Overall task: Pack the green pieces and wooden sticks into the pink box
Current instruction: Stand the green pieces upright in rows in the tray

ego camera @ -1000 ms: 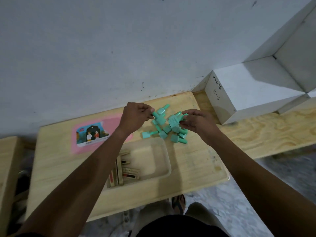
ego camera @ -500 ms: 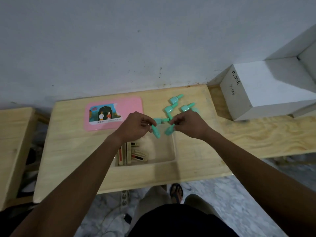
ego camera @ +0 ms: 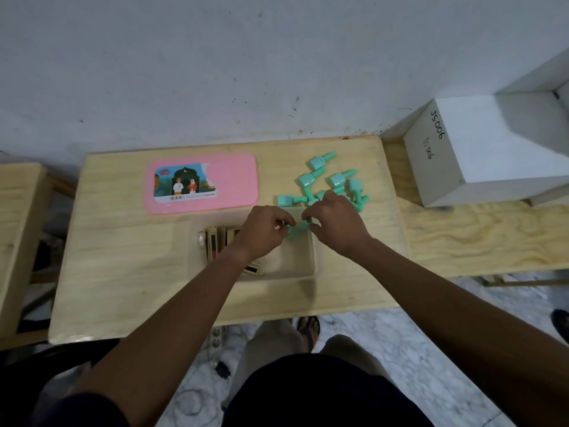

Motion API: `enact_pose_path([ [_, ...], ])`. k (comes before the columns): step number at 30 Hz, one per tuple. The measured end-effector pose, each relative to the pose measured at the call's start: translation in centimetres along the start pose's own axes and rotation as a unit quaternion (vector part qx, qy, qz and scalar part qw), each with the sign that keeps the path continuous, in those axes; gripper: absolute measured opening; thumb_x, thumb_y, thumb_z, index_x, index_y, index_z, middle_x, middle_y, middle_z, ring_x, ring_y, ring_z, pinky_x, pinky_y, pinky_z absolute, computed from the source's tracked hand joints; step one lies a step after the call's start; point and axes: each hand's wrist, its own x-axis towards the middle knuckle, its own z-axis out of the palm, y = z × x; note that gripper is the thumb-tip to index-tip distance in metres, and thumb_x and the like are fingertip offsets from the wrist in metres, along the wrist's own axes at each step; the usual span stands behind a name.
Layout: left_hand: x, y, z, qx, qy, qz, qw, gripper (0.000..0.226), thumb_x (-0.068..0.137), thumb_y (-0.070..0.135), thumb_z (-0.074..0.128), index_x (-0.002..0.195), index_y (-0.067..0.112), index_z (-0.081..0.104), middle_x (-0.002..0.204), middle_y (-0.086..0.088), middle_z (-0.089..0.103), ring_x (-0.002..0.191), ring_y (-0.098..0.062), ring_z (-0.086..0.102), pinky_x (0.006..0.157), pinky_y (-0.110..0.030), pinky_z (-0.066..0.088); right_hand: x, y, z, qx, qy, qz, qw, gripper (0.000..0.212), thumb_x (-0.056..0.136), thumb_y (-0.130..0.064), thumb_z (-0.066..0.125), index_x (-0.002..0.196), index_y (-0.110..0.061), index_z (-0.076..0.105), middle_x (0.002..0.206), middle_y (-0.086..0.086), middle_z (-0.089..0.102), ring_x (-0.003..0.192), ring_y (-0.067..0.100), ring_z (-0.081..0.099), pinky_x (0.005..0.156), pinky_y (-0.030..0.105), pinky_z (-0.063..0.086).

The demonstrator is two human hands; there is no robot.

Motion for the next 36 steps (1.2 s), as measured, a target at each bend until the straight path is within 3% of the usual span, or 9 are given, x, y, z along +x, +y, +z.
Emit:
enact_pose_path([
  [4, 0.0, 0.4, 0.5, 0.015, 0.024, 0.01, 1.0, 0.023, 0.082, 0.0, 0.064, 0.089, 0.017, 0.078, 0.093, 0.0, 0.075, 0.083, -0.014, 0.067, 0.083, -0.039, 0.055, -0.2, 0.3, 0.6, 0.001, 0.018, -0.01, 1.0, 0.016, 0.071, -0.015, 0.077, 0.087, -0.019, 0.078, 0.082, -0.001, 0.073, 0.083, 0.027, 0.056, 0.068, 0.037, 0.043],
  [10, -0.2, 0.9, 1.3, -0.007, 0.054, 0.012, 0.998, 0.037, 0.083, 0.002, 0.068, 0.117, 0.015, 0.069, 0.108, -0.002, 0.074, 0.097, -0.014, 0.07, 0.094, -0.034, 0.055, -0.4, 0.3, 0.9, 0.001, 0.047, 0.011, 0.999, 0.019, 0.069, -0.015, 0.08, 0.087, -0.017, 0.079, 0.081, 0.0, 0.071, 0.083, 0.028, 0.058, 0.067, 0.038, 0.044],
  [19, 0.2, 0.8, 1.3, -0.002, 0.064, 0.025, 0.998, 0.039, 0.084, 0.0, 0.067, 0.118, 0.017, 0.067, 0.109, -0.002, 0.074, 0.097, -0.014, 0.071, 0.092, -0.037, 0.056, -0.5, 0.5, 1.3, 0.021, 0.06, 0.041, 0.997, 0.02, 0.068, -0.014, 0.081, 0.088, -0.017, 0.079, 0.088, 0.004, 0.063, 0.084, 0.029, 0.059, 0.067, 0.039, 0.045],
  [26, -0.2, 0.9, 2.1, 0.01, 0.087, 0.019, 0.996, 0.04, 0.082, 0.011, 0.071, 0.121, 0.02, 0.066, 0.113, -0.002, 0.073, 0.099, -0.018, 0.069, 0.089, -0.04, 0.057, -0.3, 0.5, 1.5, 0.032, 0.053, 0.078, 0.995, 0.022, 0.071, -0.018, 0.079, 0.093, -0.017, 0.078, 0.092, 0.004, 0.061, 0.085, 0.027, 0.06, 0.071, 0.042, 0.05],
  [36, -0.2, 1.6, 2.0, -0.026, 0.125, -0.015, 0.992, 0.041, 0.085, 0.007, 0.068, 0.124, 0.02, 0.064, 0.104, 0.0, 0.075, 0.098, -0.012, 0.071, 0.095, -0.031, 0.054, -0.1, 0.5, 1.7, 0.009, 0.046, 0.069, 0.997, 0.02, 0.071, -0.019, 0.08, 0.09, -0.018, 0.076, 0.092, 0.002, 0.061, 0.083, 0.026, 0.062, 0.071, 0.04, 0.048],
])
